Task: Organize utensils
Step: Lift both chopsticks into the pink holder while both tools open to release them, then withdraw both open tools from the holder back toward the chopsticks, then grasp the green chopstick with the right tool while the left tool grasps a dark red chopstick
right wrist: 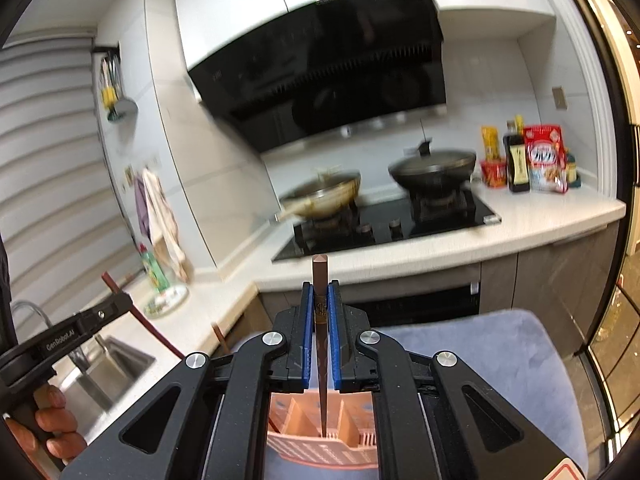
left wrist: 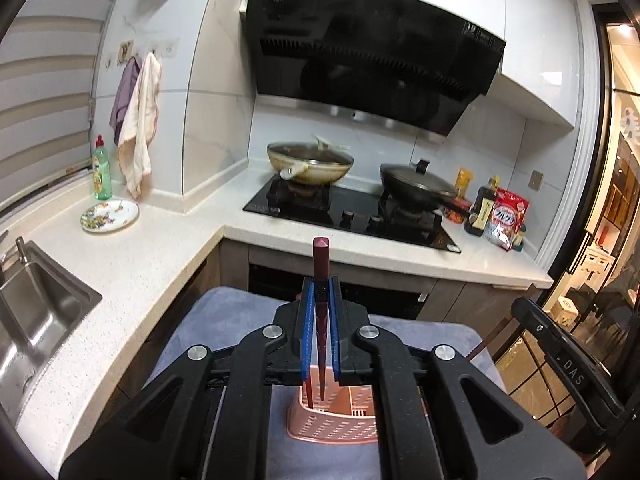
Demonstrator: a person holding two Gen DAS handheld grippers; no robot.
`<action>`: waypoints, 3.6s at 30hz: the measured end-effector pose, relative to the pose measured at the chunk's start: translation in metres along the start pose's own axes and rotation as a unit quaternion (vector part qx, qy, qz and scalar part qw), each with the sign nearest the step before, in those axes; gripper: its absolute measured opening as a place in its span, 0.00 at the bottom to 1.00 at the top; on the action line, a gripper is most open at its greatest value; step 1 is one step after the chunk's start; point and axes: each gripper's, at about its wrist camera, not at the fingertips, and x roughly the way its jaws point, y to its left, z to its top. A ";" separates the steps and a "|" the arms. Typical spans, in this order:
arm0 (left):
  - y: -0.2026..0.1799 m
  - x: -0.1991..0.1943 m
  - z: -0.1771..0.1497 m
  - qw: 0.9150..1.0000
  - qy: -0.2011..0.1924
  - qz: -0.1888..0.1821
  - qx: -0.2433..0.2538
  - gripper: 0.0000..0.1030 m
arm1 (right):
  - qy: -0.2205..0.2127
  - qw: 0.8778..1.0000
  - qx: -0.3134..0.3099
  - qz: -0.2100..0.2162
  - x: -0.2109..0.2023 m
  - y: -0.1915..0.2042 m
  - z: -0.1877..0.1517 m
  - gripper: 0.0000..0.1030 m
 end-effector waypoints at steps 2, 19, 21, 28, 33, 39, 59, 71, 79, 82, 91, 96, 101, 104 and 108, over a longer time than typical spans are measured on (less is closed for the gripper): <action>0.004 0.012 -0.012 1.000 0.014 0.001 -0.001 0.07 | 0.015 1.000 0.003 -0.001 0.009 -0.004 -0.012 0.07; 0.007 -0.001 -0.059 0.998 0.039 0.055 0.011 0.55 | 0.034 0.999 0.017 -0.010 -0.022 -0.018 -0.041 0.40; 0.004 -0.013 -0.062 0.997 0.037 0.067 0.019 0.62 | 0.035 0.999 0.013 -0.007 -0.035 -0.016 -0.044 0.45; -0.001 -0.053 -0.084 0.995 0.050 0.083 0.035 0.65 | 0.059 0.998 -0.011 0.001 -0.082 -0.004 -0.072 0.51; -0.004 -0.076 -0.109 0.992 0.072 0.096 0.046 0.65 | 0.078 0.997 -0.009 -0.001 -0.110 -0.003 -0.100 0.51; -0.004 -0.094 -0.142 0.988 0.096 0.110 0.046 0.65 | 0.106 0.994 -0.018 -0.009 -0.138 -0.001 -0.138 0.51; 0.017 -0.121 -0.243 0.973 0.184 0.130 0.040 0.65 | 0.206 0.977 -0.045 -0.044 -0.171 -0.011 -0.255 0.51; 0.021 -0.126 -0.290 0.964 0.229 0.125 0.046 0.65 | 0.249 0.966 -0.047 -0.047 -0.159 -0.012 -0.299 0.45; 0.023 -0.126 -0.303 0.961 0.244 0.124 0.045 0.65 | 0.264 0.962 -0.054 -0.050 -0.152 -0.011 -0.311 0.30; 0.024 -0.125 -0.306 0.960 0.247 0.123 0.045 0.65 | 0.271 0.960 -0.057 -0.049 -0.148 -0.011 -0.315 0.24; 0.023 -0.121 -0.313 0.958 0.258 0.120 0.044 0.65 | 0.284 0.956 -0.064 -0.046 -0.142 -0.010 -0.326 0.14; 0.021 -0.119 -0.316 0.957 0.264 0.115 0.046 0.65 | 0.282 0.956 -0.063 -0.050 -0.142 -0.013 -0.327 0.08; 0.018 -0.117 -0.321 0.956 0.271 0.107 0.043 0.72 | 0.278 0.958 -0.049 -0.053 -0.144 -0.020 -0.327 0.06; 0.015 -0.115 -0.325 0.956 0.272 0.103 0.048 0.72 | 0.279 0.958 -0.049 -0.054 -0.145 -0.021 -0.327 0.06; 0.013 -0.109 -0.331 0.954 0.278 0.102 0.051 0.72 | 0.279 0.958 -0.048 -0.053 -0.146 -0.021 -0.328 0.06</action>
